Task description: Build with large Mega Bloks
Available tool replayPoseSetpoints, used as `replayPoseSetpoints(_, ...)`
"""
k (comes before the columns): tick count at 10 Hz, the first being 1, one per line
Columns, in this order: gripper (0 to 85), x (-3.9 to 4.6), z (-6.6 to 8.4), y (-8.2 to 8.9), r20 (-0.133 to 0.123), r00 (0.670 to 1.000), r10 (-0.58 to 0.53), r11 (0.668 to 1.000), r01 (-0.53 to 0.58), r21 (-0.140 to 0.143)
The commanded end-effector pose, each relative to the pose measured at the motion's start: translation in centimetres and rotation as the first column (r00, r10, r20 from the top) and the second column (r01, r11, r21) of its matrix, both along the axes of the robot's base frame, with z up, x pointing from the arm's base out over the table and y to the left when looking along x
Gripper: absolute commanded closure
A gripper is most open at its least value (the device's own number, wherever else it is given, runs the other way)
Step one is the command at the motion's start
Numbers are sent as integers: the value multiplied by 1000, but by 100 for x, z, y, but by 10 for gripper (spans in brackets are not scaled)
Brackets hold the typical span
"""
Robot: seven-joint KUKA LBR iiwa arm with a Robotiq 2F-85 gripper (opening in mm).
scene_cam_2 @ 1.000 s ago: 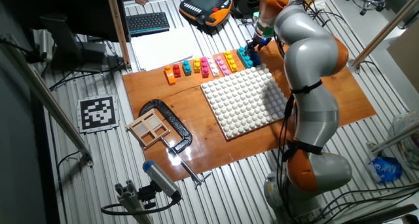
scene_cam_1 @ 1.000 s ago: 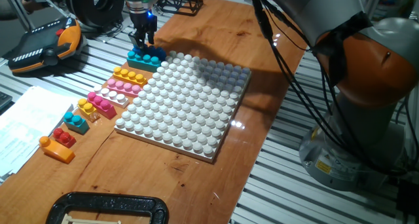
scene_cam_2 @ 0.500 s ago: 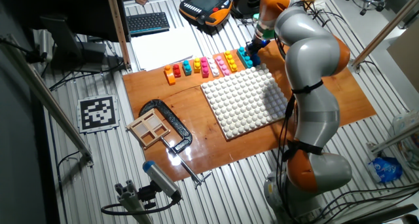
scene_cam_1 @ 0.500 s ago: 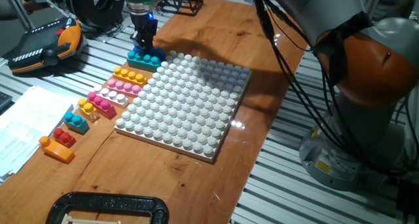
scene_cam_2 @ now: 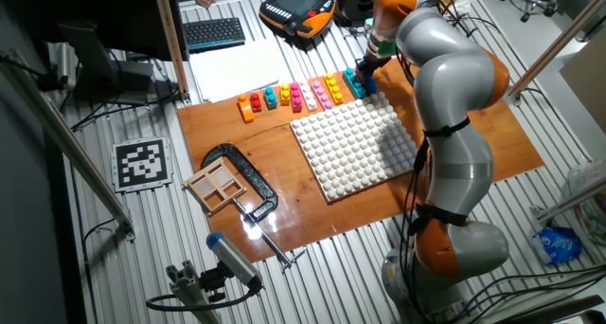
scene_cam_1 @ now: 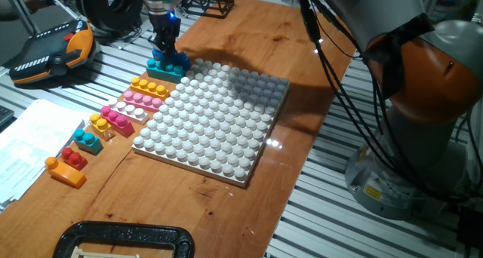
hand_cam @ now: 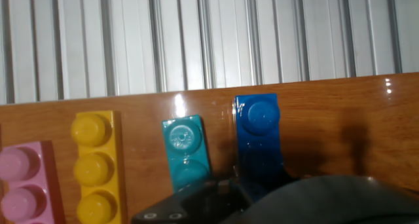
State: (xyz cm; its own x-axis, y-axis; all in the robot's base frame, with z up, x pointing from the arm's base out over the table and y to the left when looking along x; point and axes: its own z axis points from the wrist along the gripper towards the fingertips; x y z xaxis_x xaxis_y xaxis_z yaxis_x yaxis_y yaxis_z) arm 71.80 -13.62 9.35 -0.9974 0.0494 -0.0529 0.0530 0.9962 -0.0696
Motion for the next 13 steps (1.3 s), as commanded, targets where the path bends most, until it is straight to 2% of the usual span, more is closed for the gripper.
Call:
replayPoseSetpoints(1, 850, -15, 69, 14, -5, 1000, -5, 1000, 5, 7)
replayPoseSetpoints(5, 850, -132, 314, -4, -29, 1000, -1, 1000, 1, -1)
replayPoseSetpoints(6, 850, -165, 350, -14, -29, 1000, -1, 1000, 1, -4)
replayPoseSetpoints(9, 850, -166, 359, -17, -29, 1000, -1, 1000, 1, -1)
replayPoseSetpoints(10, 850, -166, 359, -17, -26, 1000, 0, 1000, 0, 5)
replayPoseSetpoints(12, 850, -166, 359, -17, 3, 1000, 2, 1000, -2, 8)
replayPoseSetpoints(13, 850, -166, 359, -17, 14, 1000, 25, 999, -25, 20)
